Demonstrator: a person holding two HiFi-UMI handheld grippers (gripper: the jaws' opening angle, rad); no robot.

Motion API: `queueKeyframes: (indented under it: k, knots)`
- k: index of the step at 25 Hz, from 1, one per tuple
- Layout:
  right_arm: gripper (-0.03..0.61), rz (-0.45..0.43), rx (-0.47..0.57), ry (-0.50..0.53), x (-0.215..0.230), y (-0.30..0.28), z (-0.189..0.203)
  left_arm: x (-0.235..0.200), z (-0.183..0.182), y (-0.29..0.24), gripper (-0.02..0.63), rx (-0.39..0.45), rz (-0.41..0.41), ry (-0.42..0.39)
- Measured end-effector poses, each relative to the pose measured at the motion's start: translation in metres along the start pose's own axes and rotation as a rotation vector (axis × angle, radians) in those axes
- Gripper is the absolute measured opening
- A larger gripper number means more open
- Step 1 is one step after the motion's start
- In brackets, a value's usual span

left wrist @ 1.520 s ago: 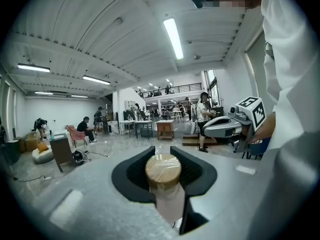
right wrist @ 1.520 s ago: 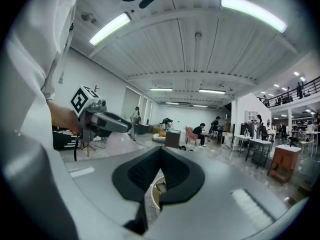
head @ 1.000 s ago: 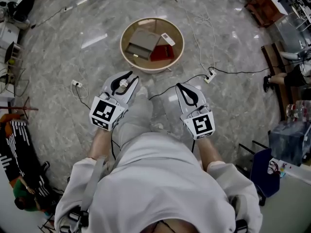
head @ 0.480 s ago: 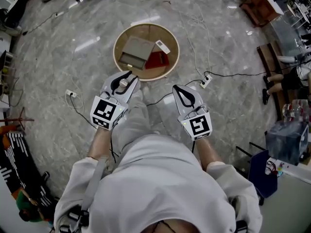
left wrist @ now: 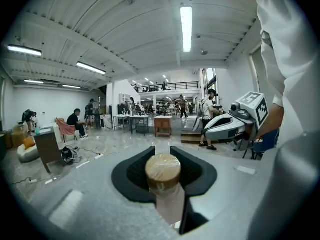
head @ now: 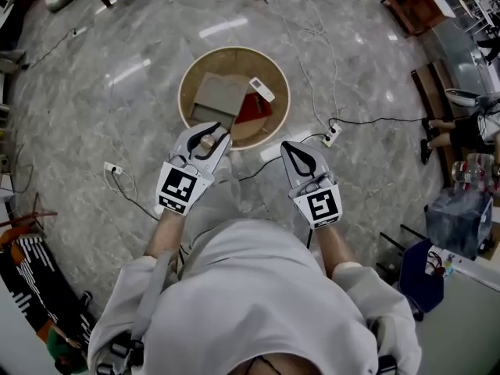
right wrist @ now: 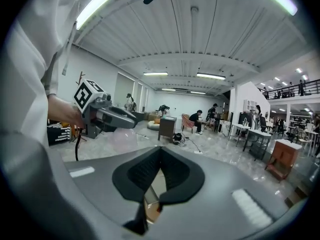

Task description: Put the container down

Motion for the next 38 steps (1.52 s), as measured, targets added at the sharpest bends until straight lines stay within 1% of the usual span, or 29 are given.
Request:
queueKeyframes:
  k: [8,12,16,19,23,29,35,38]
  knots:
    - [0.005,0.034,-0.069,-0.023,0.062,-0.074,0.001,-0.061,0.019,-0.075,0.100,0.004,0.051,-0.015]
    - [0.005,0.037,-0.097,-0.004,0.090,-0.106,0.014,-0.082,0.033,-0.110,0.100,0.011,0.044,-0.019]
    - [0.005,0.019,-0.105,0.013,0.115,-0.136,0.037,-0.090,0.063,-0.145,0.100,-0.009,0.028,-0.027]
    - [0.005,-0.009,-0.109,0.009,0.135,-0.154,0.064,-0.090,0.084,-0.177,0.100,-0.026,0.021,-0.039]
    - [0.005,-0.056,-0.117,-0.004,0.158,-0.174,0.108,-0.089,0.115,-0.218,0.100,-0.052,-0.006,-0.082]
    - [0.005,-0.109,-0.144,-0.052,0.182,-0.200,0.175,-0.089,0.176,-0.274,0.100,-0.098,-0.048,-0.095]
    - [0.005,-0.149,-0.140,-0.100,0.192,-0.224,0.229,-0.092,0.236,-0.318,0.100,-0.148,-0.066,-0.092]
    - [0.005,-0.165,-0.154,-0.115,0.199,-0.235,0.253,-0.096,0.266,-0.336,0.100,-0.172,-0.075,-0.084]
Point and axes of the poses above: the fingertips, and each gripper's own axes: y backward along the fingers, x to its right, z out of its underside, the point moved 1 cm from there along y, backward along the fingers, and after that the axes turned 14 degrees about -z, right-handed, at the moved point
